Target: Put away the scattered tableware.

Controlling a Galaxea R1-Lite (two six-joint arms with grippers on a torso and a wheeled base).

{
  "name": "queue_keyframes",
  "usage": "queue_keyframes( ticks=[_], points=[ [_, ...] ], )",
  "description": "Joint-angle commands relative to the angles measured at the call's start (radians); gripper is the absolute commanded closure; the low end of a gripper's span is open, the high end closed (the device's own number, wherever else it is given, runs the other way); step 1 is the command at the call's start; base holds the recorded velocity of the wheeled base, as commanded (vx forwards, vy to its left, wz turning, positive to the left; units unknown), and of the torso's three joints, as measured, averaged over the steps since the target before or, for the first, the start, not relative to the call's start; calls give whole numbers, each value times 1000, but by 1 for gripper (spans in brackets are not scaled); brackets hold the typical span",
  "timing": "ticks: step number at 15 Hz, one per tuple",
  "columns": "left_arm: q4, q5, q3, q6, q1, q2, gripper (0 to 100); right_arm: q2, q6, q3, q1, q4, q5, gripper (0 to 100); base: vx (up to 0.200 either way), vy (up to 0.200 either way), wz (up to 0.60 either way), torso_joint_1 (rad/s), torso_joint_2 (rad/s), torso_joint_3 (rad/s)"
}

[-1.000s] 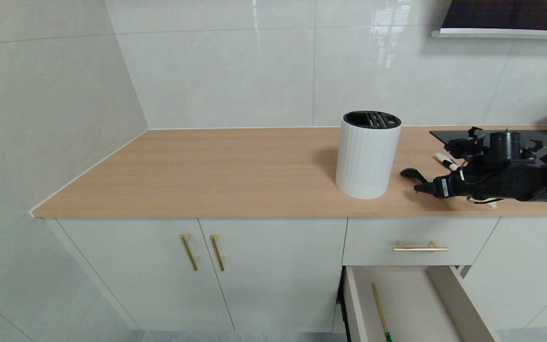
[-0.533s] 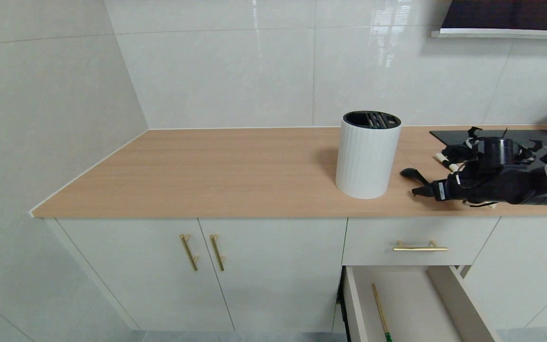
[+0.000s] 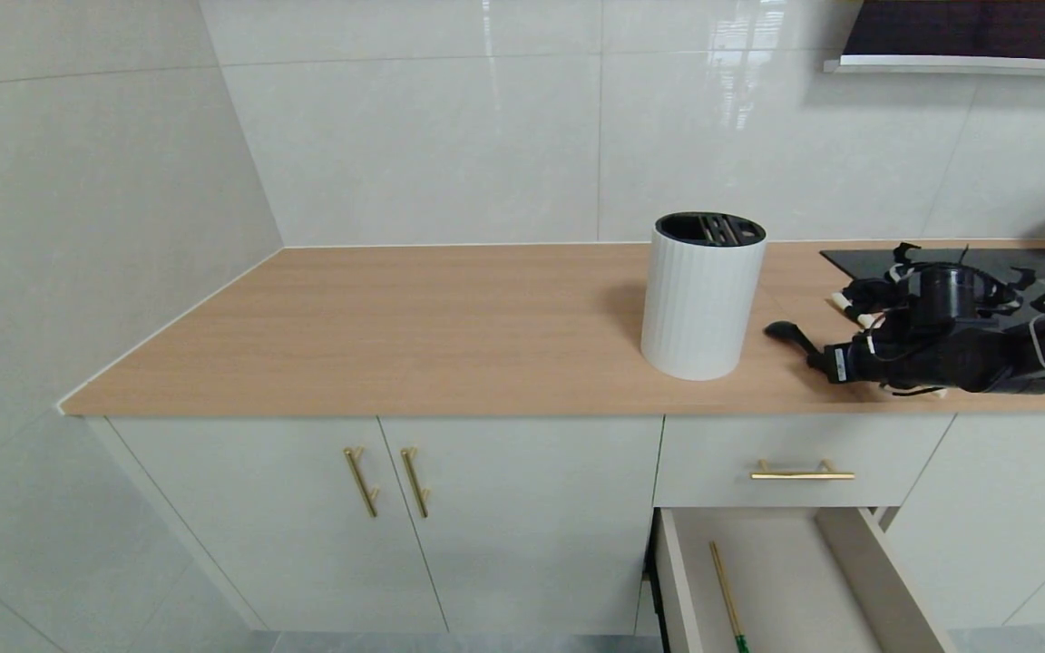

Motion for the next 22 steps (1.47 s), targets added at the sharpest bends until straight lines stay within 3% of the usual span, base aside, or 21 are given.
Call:
queue_keyframes(
  ticks=[1, 8, 11, 16, 22],
  points=[
    [-1, 0, 0, 0, 0, 0, 0, 16, -1, -2, 1, 5, 0, 100, 0, 0, 0, 0, 0, 0],
    [-1, 0, 0, 0, 0, 0, 0, -32, 9, 16, 2, 8, -1, 100, 0, 0, 0, 0, 0, 0],
    [-1, 0, 0, 0, 0, 0, 0, -214, 60, 177, 5, 7, -1, 100, 0, 0, 0, 0, 0, 0],
    [-1, 0, 0, -2, 0, 0, 0, -654, 108, 630, 5, 8, 3, 100, 0, 0, 0, 0, 0, 0],
    [-1, 0, 0, 0, 0, 0, 0, -846, 85, 997, 7, 65, -9, 100, 0, 0, 0, 0, 0, 0]
  ],
)
